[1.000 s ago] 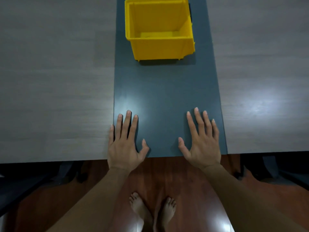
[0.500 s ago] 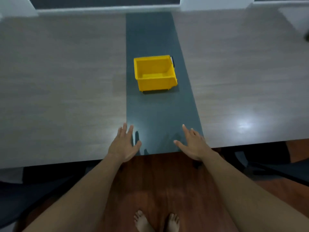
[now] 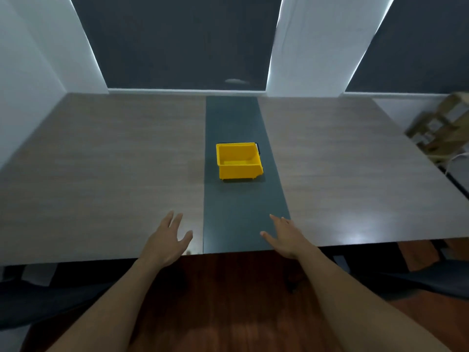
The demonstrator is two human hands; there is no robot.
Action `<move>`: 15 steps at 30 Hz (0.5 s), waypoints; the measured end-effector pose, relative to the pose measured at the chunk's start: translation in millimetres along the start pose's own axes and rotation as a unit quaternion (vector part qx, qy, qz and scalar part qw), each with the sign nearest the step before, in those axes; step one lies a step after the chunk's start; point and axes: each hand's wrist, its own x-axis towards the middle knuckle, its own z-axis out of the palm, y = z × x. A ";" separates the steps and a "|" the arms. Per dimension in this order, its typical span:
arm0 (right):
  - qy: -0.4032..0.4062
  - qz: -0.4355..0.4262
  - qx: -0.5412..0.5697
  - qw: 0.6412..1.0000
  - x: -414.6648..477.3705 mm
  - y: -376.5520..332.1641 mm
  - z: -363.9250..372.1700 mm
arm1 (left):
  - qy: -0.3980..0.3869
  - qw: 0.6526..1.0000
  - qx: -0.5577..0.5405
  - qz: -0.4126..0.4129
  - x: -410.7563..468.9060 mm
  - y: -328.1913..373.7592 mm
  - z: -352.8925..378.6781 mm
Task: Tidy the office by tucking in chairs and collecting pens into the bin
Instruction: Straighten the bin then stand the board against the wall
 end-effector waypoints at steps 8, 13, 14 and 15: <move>0.021 -0.060 -0.004 0.998 9.2 -52.3 -13.5 | 0.057 0.998 -0.026 -0.017 -22.2 -14.8 -20.4; 0.023 -0.120 -0.005 0.993 41.2 -95.1 -24.3 | 0.092 0.992 -0.039 -0.073 -35.0 -39.9 -47.8; 0.022 -0.135 -0.009 0.991 48.7 -105.9 -27.3 | 0.100 0.990 -0.039 -0.088 -38.5 -45.6 -54.4; 0.022 -0.153 -0.015 0.988 57.0 -115.9 -30.0 | 0.111 0.987 -0.041 -0.105 -42.5 -51.0 -61.6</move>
